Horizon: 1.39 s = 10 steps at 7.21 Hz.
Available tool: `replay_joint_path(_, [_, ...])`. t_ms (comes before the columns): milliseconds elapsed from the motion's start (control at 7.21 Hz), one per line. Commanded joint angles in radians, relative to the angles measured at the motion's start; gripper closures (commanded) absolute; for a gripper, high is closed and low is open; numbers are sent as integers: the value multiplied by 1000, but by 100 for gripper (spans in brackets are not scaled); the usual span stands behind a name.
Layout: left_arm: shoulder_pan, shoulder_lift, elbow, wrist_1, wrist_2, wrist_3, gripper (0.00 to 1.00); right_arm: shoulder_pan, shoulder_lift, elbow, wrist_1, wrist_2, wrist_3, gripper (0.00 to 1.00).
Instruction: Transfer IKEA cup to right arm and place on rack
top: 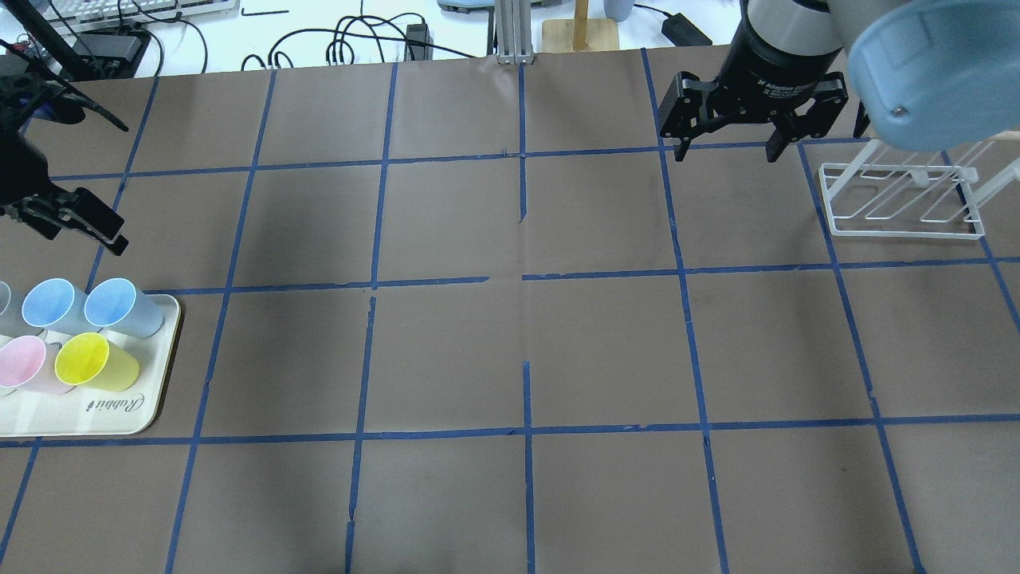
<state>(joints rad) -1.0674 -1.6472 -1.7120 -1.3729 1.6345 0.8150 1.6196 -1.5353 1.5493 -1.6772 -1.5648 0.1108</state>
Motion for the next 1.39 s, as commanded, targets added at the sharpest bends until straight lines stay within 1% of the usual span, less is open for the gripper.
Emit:
replay_joint_path(0, [114,-55,-43,93,-33,207,0,2,0,0,1,-1,0,0])
replay_joint_path(139, [130,-83,-43,112,-42,280,0,-1,0,0,1,2,0,0])
replay_joint_path(416, [130,-137,-41,170,-42,347,0,2,0,2,1,0,0,0])
replay_joint_path(555, [133,-170,-25,205,-42,437,0,2,0,2,1,0,0,0])
replay_joint_path(693, [138,-193,-20,239,-45,466,0,2,0,2,1,-3,0,0])
replay_joint_path(832, [136,-209,-18,241,-44,469,6,2,0,2,1,0,0,0])
replay_joint_path(971, [136,-220,-18,242,-44,475,6,2,0,3,1,2,0,0])
replay_joint_path(1109, [138,-232,-20,247,-42,481,21,2,0,3,1,3,0,0])
replay_joint_path(1248, [138,-244,-18,258,-39,490,22,2,0,3,1,2,0,0])
